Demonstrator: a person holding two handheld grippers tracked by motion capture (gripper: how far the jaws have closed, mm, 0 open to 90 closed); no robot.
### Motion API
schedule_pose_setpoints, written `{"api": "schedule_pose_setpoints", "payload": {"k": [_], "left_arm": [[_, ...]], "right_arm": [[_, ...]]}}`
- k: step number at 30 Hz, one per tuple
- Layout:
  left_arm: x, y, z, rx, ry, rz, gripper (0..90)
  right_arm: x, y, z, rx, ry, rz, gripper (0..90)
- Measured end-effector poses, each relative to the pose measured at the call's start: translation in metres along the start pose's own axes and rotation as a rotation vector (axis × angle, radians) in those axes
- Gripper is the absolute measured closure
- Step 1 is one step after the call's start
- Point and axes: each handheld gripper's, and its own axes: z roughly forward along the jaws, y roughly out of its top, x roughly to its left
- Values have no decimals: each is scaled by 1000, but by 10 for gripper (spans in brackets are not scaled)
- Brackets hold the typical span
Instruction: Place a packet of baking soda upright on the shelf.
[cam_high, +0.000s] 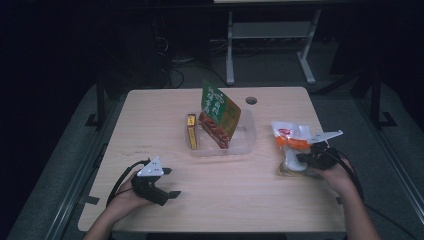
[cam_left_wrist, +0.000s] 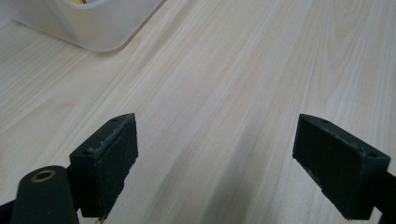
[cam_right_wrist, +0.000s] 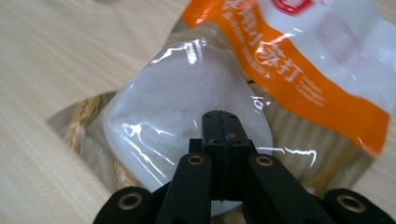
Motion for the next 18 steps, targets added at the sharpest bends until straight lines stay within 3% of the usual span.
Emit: {"api": "schedule_pose_setpoints", "payload": {"k": [4,10,18], "left_arm": [[-1,0,0,4,-1,6,136],[0,0,-1,6,-2,13,137],[-1,1,-1,9,-3,13,137]], "right_arm": [[8,5,1,4,7,-38,900],[3,0,-7,33,-46,-52,900],[12,-6,-12,39,12,-61,900]]}}
